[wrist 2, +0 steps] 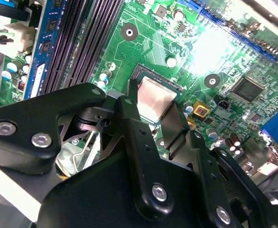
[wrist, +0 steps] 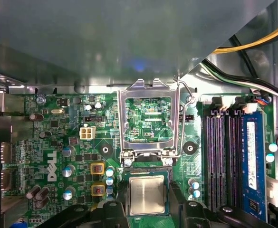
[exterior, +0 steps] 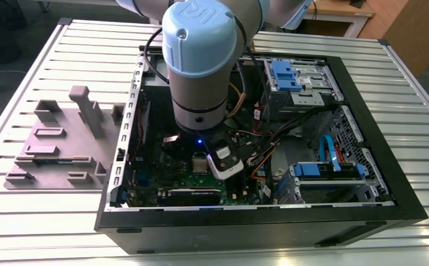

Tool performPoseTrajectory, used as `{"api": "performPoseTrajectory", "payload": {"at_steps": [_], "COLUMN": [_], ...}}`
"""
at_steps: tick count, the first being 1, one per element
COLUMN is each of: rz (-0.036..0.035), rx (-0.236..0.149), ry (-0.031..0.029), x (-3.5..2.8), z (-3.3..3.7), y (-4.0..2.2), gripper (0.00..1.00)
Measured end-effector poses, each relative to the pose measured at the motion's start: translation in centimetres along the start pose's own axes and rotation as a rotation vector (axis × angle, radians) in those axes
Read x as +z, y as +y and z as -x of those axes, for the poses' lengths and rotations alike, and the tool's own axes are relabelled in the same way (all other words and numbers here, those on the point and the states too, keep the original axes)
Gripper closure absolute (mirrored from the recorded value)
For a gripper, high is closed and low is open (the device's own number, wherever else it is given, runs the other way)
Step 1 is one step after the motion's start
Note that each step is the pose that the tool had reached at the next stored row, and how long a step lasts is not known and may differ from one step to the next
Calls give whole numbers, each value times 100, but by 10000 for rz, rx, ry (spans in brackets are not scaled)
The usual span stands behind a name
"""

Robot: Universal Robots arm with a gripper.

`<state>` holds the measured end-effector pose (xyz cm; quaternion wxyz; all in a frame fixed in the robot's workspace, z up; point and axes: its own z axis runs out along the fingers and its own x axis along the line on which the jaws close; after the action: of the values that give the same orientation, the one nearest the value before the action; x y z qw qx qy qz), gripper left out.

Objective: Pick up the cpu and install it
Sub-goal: 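Place the cpu into insertion slot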

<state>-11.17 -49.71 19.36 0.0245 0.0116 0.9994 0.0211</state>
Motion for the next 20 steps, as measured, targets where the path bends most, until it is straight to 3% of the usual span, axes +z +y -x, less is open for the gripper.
{"api": "performPoseTrajectory", "payload": {"at_steps": [20], "rz": [-12], "rx": [34], "ry": [-3], "x": [-3], "z": [11], "y": [-6], "gripper": [53]}}
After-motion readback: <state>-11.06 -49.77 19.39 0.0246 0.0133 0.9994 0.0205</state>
